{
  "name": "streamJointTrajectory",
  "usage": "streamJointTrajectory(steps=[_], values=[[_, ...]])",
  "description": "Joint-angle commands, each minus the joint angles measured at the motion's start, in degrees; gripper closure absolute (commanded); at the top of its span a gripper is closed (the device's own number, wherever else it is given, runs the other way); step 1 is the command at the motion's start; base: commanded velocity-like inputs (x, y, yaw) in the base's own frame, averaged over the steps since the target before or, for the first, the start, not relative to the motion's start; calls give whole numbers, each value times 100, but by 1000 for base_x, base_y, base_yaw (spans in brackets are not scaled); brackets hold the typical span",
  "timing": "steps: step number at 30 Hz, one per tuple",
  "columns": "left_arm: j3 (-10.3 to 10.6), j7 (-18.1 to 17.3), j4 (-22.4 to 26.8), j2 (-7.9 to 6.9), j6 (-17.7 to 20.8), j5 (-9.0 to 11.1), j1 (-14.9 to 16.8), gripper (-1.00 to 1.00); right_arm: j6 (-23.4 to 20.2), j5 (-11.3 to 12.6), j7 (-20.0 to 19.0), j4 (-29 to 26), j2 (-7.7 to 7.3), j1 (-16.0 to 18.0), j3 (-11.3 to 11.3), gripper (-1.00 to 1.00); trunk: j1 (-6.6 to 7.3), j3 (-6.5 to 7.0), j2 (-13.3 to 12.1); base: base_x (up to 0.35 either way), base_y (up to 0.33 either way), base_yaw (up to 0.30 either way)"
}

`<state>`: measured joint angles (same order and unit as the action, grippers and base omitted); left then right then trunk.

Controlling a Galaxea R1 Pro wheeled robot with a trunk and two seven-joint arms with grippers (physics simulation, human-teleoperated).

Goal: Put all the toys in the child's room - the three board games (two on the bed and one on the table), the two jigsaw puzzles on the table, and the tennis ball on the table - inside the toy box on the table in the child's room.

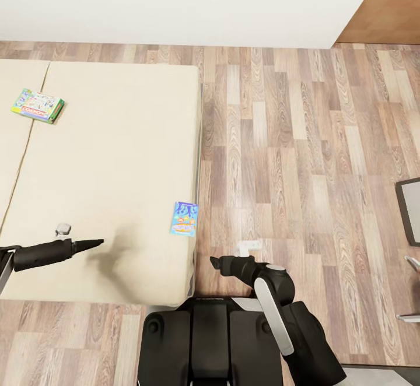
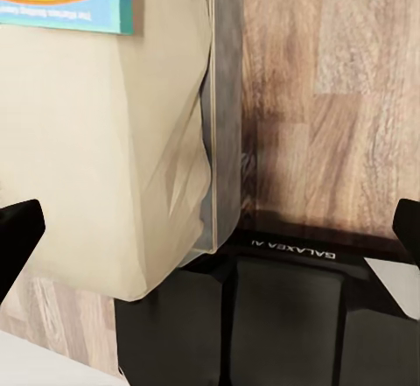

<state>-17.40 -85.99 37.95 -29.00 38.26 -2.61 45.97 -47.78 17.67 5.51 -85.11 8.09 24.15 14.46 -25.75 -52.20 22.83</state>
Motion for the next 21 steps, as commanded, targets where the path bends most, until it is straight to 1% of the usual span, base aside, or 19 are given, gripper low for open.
streamJointTrajectory(steps=[1, 15, 21], values=[[-13, -38, 1, 1, 58, -28, 2, -100, -21, 59, 59, -4, 0, 2, 4, -100, -3, -6, 9, 0, 0, 0], [-18, -60, 2, -1, 43, -21, -20, -100, -14, 61, 64, -5, 9, 2, 13, -100, -3, -5, 9, 0, 0, 0], [-18, -59, 2, -1, 42, -23, -25, -100, -12, 61, 64, -5, 9, 2, 20, -100, -3, 21, 9, 0, 0, 0]])
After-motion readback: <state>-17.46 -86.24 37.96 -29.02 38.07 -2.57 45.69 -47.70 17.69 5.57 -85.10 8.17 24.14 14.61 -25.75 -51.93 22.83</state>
